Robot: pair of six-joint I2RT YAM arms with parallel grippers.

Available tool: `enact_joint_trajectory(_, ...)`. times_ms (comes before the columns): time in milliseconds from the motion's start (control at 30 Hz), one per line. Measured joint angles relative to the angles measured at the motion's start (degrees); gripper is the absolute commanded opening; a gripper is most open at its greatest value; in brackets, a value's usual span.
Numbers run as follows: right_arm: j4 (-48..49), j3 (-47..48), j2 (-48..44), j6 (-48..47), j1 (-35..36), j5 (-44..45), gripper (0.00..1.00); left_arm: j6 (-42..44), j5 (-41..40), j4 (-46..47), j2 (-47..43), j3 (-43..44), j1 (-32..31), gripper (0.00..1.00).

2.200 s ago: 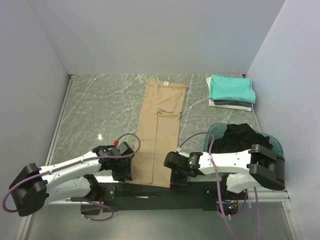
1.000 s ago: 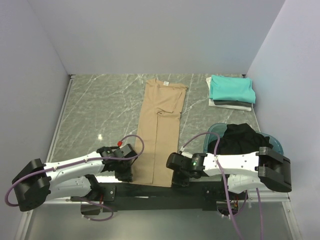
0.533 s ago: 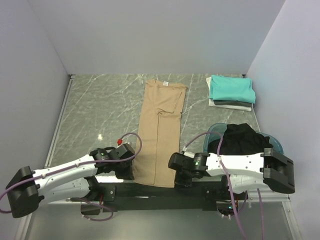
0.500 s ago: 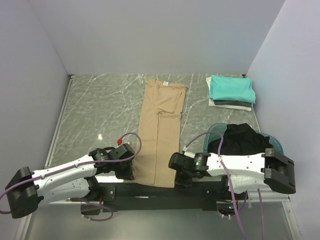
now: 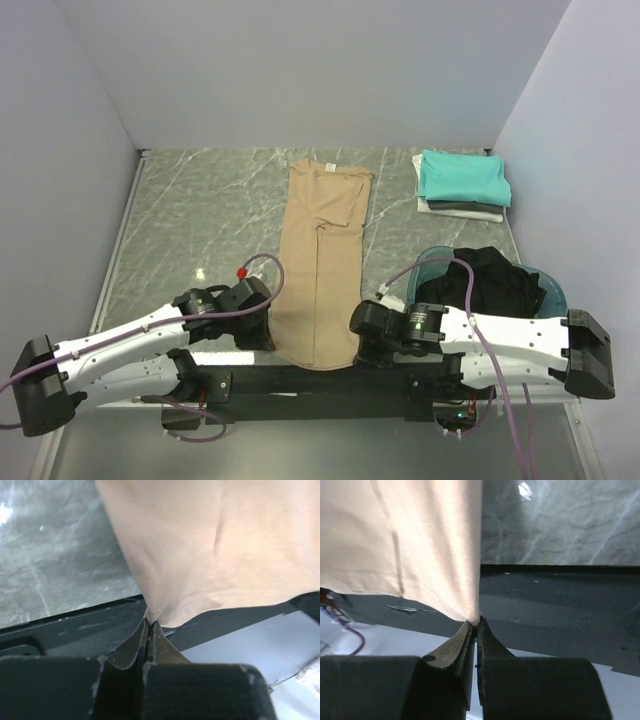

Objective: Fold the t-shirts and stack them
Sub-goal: Fold the tshirt

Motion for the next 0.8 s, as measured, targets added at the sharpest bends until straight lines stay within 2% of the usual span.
enact_joint_trajectory(133, -0.17, 1.27, -1.42, -1.27, -2.82, 1.22, 0.0, -0.31, -2.8, -0.7, 2.54, 4.37, 0.0, 0.0)
enact_joint_trajectory(367, 0.31, 4.72, 0.63, -10.27, -15.23, 1.36, 0.0, 0.11, -5.97, -0.13, 9.51, 9.53, 2.27, 0.0)
enact_joint_trajectory(800, 2.32, 16.28, 14.99, -29.51, -32.76, 1.66, 0.0, 9.35, -6.19, 7.23, 26.6, 22.25, 17.64, 0.0)
